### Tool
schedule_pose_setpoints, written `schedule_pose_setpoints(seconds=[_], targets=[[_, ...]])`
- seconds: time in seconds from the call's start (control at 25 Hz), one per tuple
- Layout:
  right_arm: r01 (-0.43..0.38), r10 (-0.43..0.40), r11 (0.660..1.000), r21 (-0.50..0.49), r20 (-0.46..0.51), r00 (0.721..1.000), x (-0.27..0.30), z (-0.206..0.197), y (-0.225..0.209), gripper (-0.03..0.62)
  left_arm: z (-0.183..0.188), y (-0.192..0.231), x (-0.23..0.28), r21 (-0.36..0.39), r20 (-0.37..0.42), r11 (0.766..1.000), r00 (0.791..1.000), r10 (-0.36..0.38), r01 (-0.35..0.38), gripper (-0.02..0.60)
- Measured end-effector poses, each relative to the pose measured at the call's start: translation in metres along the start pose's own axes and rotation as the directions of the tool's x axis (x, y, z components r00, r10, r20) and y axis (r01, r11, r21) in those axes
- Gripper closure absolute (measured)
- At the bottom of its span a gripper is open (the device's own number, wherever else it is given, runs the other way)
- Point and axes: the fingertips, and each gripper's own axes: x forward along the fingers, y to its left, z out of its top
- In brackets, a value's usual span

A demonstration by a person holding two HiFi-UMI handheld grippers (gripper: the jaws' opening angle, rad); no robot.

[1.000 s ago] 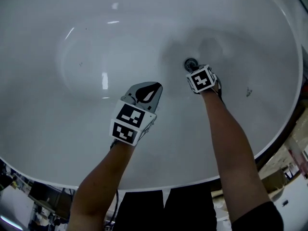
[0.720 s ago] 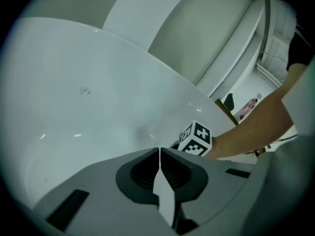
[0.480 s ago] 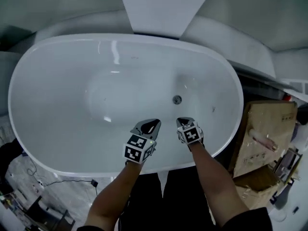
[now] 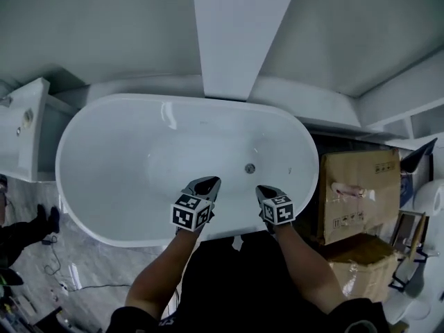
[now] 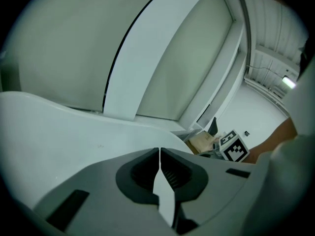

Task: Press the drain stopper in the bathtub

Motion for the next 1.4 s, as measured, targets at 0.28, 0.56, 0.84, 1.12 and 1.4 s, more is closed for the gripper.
schedule_pose_setpoints(seconds=[0.28,0.56,0.84,1.12,1.4], targets=[[-0.056,0.059,0.998,-0.027,0.138,0.989,-0.091,0.027,0.064,0.579,0.032,-0.037,-0.076,0.041,0.075,0.999,0.997,0.018,-0.021,0.557],[-0.061,0.063,0.998,-0.019,0.306,0.95,-0.166,0.063,0.071,0.579,0.048,-0.078,-0.105,0.09,0.134,0.996,0.991,0.003,-0.015,0.557],[-0.084,0.092,0.996,-0.037,0.43,0.898,-0.221,0.085,0.074,0.579,0.096,-0.127,-0.122,0.211,0.219,0.976,0.976,-0.004,-0.044,0.557],[-0.141,0.184,0.982,-0.126,0.472,0.862,-0.267,0.109,0.058,0.579,0.14,-0.179,-0.105,0.257,0.289,0.961,0.957,0.025,-0.102,0.557],[-0.148,0.229,0.97,-0.191,0.526,0.819,-0.338,0.122,0.003,0.579,0.156,-0.251,-0.056,0.248,0.289,0.963,0.957,0.03,-0.105,0.557]])
